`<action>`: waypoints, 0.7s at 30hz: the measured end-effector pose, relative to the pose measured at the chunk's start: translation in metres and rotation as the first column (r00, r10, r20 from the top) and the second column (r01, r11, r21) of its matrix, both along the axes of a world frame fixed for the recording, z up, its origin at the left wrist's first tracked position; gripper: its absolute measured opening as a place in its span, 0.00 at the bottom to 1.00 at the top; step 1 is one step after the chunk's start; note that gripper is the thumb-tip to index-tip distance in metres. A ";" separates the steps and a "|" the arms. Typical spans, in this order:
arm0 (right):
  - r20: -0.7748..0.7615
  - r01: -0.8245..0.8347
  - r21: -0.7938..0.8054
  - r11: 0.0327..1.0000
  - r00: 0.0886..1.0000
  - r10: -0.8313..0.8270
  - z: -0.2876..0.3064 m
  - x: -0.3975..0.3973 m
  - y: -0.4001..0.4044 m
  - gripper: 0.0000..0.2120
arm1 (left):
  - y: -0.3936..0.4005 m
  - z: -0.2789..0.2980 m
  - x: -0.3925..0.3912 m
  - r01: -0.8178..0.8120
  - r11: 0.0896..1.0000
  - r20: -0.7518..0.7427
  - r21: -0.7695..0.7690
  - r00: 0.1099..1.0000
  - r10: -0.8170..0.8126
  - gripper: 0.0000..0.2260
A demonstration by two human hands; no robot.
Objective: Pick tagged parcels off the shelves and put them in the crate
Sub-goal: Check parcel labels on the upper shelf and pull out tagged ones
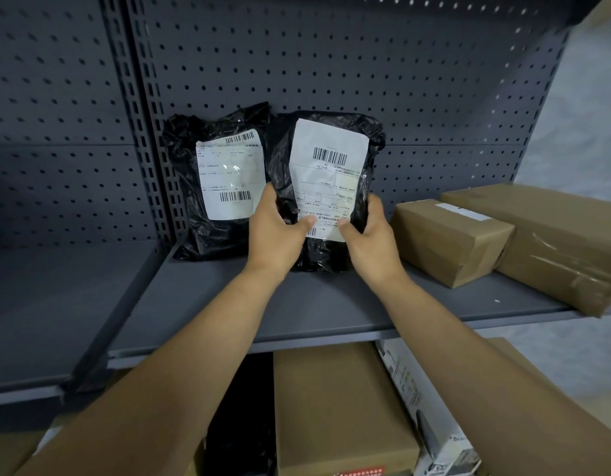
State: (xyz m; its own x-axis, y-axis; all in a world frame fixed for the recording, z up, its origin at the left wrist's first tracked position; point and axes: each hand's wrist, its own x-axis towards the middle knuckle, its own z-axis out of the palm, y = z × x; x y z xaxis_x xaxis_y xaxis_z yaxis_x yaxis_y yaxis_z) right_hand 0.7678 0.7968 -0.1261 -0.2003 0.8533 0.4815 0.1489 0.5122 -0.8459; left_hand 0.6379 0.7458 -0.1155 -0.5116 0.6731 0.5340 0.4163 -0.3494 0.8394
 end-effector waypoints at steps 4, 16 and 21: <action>0.062 0.014 -0.026 1.000 0.998 -0.012 0.013 -0.004 0.011 0.16 | 0.006 0.014 0.000 -0.108 0.992 -0.093 -0.062 0.990 0.102 0.21; 0.256 0.031 -0.059 0.998 0.967 -0.015 0.010 -0.023 0.053 0.26 | 0.030 0.015 0.005 -0.512 0.856 -0.591 -0.066 0.711 0.380 0.33; 0.390 0.003 0.109 0.994 0.920 -0.046 0.044 0.014 0.045 0.35 | 0.032 0.026 0.033 -0.373 0.925 -0.584 -0.069 0.767 0.266 0.18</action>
State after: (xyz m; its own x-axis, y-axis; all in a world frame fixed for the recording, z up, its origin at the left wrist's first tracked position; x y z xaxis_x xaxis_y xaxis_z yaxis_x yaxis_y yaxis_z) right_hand 0.7819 0.8419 -0.0825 -0.3704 0.8099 0.4547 0.4708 0.5857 -0.6597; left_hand 0.6713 0.7781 -0.0893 -0.3649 0.6311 0.6845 0.8879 0.0147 0.4597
